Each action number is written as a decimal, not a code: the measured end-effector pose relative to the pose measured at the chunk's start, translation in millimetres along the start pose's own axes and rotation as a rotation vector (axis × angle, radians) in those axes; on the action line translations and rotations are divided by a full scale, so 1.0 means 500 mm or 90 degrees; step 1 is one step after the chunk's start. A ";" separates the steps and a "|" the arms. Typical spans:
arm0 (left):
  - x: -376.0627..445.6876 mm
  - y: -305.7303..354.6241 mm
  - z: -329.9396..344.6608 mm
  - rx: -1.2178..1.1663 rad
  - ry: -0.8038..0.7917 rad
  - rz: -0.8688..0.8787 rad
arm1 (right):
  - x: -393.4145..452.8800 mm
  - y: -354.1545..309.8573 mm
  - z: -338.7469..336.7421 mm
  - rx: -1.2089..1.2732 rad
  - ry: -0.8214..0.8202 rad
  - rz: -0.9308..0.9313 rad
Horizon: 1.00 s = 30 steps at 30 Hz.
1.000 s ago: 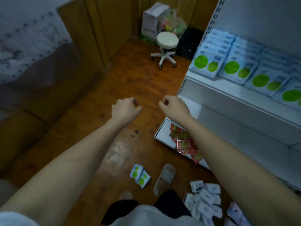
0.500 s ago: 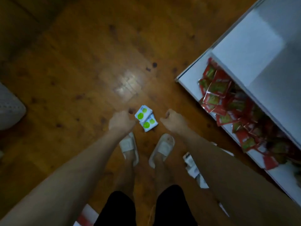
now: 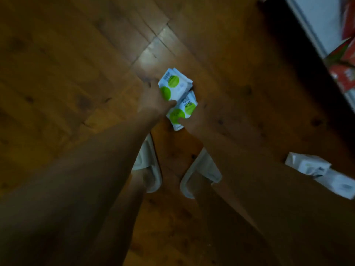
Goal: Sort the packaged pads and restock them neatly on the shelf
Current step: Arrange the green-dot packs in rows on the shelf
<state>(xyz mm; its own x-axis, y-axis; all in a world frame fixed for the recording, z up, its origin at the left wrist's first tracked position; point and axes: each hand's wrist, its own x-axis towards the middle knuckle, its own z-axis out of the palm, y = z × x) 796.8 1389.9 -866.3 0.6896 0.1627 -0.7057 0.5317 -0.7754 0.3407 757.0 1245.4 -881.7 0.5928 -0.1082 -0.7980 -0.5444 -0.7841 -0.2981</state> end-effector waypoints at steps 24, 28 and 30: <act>-0.410 0.330 -0.473 0.121 -0.049 0.269 | -0.485 -0.074 -0.557 0.325 0.100 -0.079; -0.633 0.470 -0.668 0.174 -0.030 0.354 | -0.750 -0.138 -0.784 0.321 0.120 -0.115; -0.731 0.509 -0.733 0.183 -0.023 0.413 | -0.872 -0.157 -0.857 0.327 0.150 -0.136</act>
<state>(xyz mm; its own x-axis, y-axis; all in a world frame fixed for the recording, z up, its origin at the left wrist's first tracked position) 860.5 1356.5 -294.1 0.8040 -0.4022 -0.4380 -0.1340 -0.8402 0.5255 795.4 1092.3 -285.8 0.8044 -0.1589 -0.5725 -0.5806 -0.4145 -0.7008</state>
